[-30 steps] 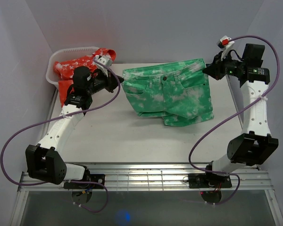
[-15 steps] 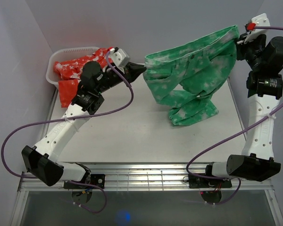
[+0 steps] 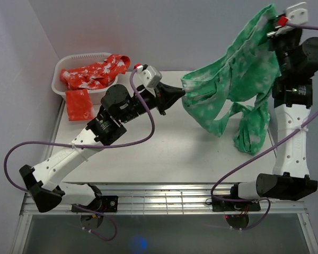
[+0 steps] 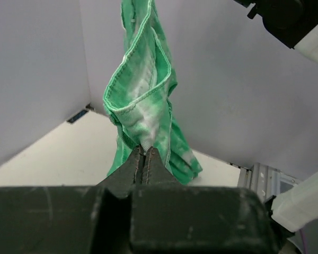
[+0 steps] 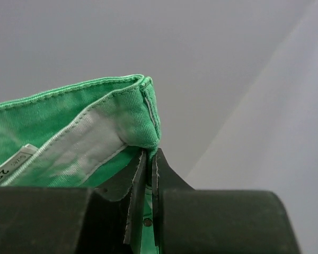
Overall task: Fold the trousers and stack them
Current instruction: Flatten the trousers out
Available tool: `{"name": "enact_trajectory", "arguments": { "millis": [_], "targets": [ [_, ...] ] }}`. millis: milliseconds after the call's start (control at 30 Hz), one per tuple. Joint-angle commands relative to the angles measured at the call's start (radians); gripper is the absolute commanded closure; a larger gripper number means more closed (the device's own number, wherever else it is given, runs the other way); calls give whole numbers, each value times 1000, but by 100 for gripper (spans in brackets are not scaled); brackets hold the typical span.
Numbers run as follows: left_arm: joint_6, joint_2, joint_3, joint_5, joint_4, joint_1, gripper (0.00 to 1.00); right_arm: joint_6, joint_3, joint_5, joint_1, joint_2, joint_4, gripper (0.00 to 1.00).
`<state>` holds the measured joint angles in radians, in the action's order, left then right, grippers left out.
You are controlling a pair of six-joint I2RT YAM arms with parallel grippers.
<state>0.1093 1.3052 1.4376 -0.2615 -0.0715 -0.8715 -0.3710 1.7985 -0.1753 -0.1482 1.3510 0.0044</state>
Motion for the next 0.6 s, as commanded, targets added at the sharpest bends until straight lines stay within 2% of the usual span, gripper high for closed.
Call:
{"name": "enact_trajectory", "arguments": {
  "millis": [0, 67, 100, 133, 167, 200, 233, 300, 333, 400, 433, 467, 533, 567],
  "targets": [
    [127, -188, -124, 74, 123, 8, 100, -45, -72, -79, 216, 56, 92, 92],
    [136, -260, -262, 93, 145, 8, 100, -89, -158, -78, 318, 88, 98, 92],
    [138, -323, -291, 140, 195, 11, 100, -107, -183, -60, 422, 106, 104, 92],
    [136, -355, -316, 159, 225, 14, 100, -126, -211, -49, 471, 141, 114, 92],
    [133, -388, -356, 166, 251, 25, 99, -150, -267, -38, 520, 160, 129, 92],
    [133, -415, -365, 157, 325, 57, 92, -161, -290, -32, 608, 183, 153, 92],
    [119, -458, -367, 150, 364, 77, 72, -173, -307, -27, 651, 235, 163, 92],
    [93, -492, -355, 175, 453, 110, 47, -183, -318, -13, 760, 298, 183, 92],
    [63, -518, -345, 255, 482, 111, 28, -183, -301, -3, 789, 372, 175, 89],
    [27, -537, -318, 353, 544, 115, 20, -163, -193, 36, 855, 451, 146, 74],
    [20, -544, -309, 423, 562, 118, 18, -151, -142, 39, 863, 518, 85, 60],
    [6, -553, -299, 439, 578, 123, 16, -131, -95, 55, 871, 545, 63, 51],
    [-5, -558, -279, 446, 608, 149, 15, -105, 46, 101, 868, 600, -18, 40],
    [-13, -555, -276, 436, 614, 160, 15, -112, 80, 117, 862, 605, -59, 38]
  ]
}}
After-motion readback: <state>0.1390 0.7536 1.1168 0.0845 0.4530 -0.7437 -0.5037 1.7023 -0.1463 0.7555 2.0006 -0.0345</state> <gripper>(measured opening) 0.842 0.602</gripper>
